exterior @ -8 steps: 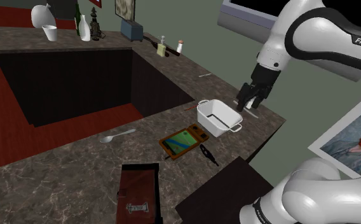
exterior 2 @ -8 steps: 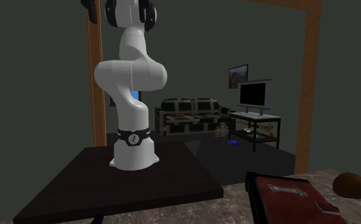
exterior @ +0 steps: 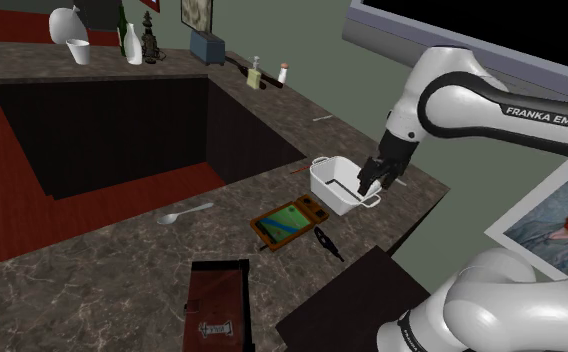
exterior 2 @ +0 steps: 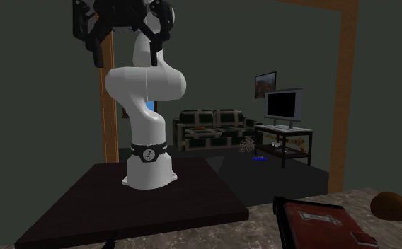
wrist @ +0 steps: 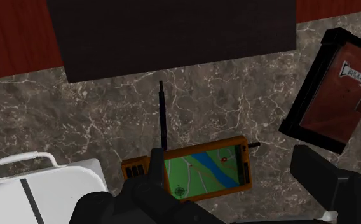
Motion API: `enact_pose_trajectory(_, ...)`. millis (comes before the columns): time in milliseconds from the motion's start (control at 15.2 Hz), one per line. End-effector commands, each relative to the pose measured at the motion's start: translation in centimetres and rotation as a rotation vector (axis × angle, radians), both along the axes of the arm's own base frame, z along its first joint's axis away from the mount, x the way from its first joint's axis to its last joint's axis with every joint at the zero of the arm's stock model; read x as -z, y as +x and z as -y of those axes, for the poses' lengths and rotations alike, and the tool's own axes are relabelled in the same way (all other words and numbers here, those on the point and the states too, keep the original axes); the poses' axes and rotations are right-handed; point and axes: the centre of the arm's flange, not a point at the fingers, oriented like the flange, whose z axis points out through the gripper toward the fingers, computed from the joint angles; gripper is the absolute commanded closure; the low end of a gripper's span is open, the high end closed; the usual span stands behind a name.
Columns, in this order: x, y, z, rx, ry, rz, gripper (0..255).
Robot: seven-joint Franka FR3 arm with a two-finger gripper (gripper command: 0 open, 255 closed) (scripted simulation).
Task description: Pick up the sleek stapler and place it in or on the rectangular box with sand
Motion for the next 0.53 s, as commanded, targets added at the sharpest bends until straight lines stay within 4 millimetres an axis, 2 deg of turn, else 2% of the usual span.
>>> enact_pose_trajectory(0,2.9,0.2,0.4,-0.004,-0.004,0.007,0)
enact_pose_trajectory(462,11.9,1.1,1.5,-0.014,-0.016,0.025,0)
